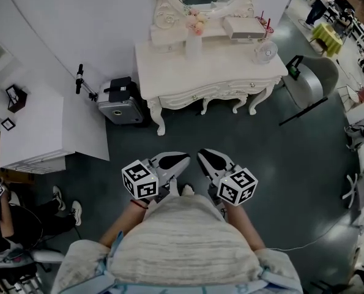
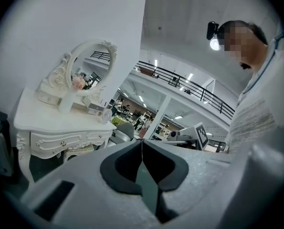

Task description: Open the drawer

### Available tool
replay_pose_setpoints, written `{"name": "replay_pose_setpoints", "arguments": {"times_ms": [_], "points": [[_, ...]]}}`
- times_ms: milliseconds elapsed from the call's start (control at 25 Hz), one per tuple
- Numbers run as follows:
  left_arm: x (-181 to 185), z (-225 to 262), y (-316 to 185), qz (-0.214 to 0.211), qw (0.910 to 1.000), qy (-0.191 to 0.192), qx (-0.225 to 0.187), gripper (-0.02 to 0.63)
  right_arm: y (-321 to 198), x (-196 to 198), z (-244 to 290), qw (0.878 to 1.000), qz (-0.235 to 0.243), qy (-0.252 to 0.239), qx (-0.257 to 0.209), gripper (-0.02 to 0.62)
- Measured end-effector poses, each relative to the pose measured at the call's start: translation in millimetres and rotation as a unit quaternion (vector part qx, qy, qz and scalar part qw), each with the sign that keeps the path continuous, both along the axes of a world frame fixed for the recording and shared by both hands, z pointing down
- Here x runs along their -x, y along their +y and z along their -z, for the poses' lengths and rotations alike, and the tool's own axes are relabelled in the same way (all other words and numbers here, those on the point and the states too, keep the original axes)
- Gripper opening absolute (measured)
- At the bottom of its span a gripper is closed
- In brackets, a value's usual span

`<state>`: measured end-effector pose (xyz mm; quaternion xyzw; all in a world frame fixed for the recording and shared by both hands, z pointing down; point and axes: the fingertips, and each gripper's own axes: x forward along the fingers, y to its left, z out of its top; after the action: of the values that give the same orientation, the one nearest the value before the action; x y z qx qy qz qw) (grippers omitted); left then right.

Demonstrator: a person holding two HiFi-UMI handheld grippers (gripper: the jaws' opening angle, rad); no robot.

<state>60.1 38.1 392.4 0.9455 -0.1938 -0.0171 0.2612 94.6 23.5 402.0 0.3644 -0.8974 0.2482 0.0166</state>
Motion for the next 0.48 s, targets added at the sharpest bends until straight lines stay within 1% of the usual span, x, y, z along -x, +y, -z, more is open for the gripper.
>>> {"name": "replay_pose_setpoints", "arguments": {"times_ms": [280, 480], "points": [[-14, -8, -19, -0.017, 0.9997, 0.005, 0.013, 0.015, -13, -8, -9, 1.0, -0.007, 0.001, 0.017, 0.011], [-16, -17, -30, -0.023, 0.9995, 0.006, 0.022, 0.015, -25, -2, -20, 1.0, -0.002, 0.001, 0.028, 0.011]]}}
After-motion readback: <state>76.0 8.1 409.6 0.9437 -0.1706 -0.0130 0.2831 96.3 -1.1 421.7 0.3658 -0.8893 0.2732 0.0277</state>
